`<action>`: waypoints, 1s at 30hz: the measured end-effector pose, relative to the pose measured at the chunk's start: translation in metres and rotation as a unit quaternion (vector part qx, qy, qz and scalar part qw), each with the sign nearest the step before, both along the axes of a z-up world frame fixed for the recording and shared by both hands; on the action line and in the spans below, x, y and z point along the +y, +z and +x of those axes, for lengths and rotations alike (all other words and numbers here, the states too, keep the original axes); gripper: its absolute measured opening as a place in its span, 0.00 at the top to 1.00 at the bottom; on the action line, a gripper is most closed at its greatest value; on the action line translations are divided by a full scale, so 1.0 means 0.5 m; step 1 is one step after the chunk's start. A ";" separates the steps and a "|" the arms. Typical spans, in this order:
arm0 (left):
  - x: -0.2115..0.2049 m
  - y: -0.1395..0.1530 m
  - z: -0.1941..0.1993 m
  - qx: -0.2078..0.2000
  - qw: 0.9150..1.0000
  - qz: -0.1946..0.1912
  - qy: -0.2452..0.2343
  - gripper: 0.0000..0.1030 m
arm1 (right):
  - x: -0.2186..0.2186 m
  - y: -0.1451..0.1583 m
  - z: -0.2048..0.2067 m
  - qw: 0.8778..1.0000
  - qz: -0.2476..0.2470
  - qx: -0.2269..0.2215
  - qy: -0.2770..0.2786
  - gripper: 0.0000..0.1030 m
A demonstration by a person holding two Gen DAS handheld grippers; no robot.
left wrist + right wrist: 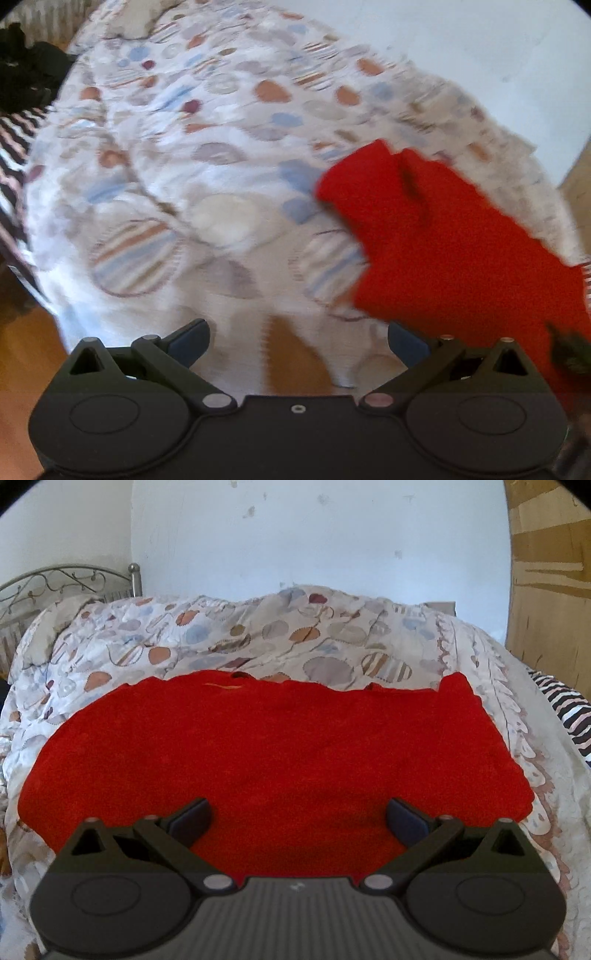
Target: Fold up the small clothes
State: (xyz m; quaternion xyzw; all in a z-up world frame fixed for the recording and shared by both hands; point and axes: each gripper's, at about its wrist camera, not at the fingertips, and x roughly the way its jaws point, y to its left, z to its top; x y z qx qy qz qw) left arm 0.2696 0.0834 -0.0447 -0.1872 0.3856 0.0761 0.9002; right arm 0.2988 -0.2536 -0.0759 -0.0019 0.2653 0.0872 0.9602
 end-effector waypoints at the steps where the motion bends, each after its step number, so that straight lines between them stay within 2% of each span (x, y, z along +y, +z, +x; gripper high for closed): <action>1: -0.008 0.000 -0.002 -0.011 1.000 -0.014 -0.011 0.01 | -0.003 -0.002 -0.001 1.000 0.003 -0.005 0.001 0.00; 5: -0.044 -0.006 0.008 -0.037 0.996 -0.056 -0.053 0.01 | -0.014 -0.001 0.000 1.000 0.023 -0.006 0.004 0.00; 10: -0.073 -0.029 0.043 -0.068 0.987 -0.110 -0.099 0.01 | -0.021 -0.003 -0.001 0.999 0.039 -0.011 0.006 0.00; 20: -0.089 -0.064 0.138 -0.074 0.982 -0.152 -0.089 0.00 | -0.021 -0.004 -0.004 0.999 0.045 -0.013 0.006 0.00; 26: -0.079 -0.079 0.142 -0.089 0.979 -0.172 -0.059 0.01 | -0.021 -0.005 -0.003 0.999 0.048 -0.013 0.005 0.00; 30: -0.074 -0.082 0.118 -0.102 0.977 -0.182 -0.041 0.01 | -0.022 -0.005 -0.004 0.999 0.049 -0.014 0.005 0.00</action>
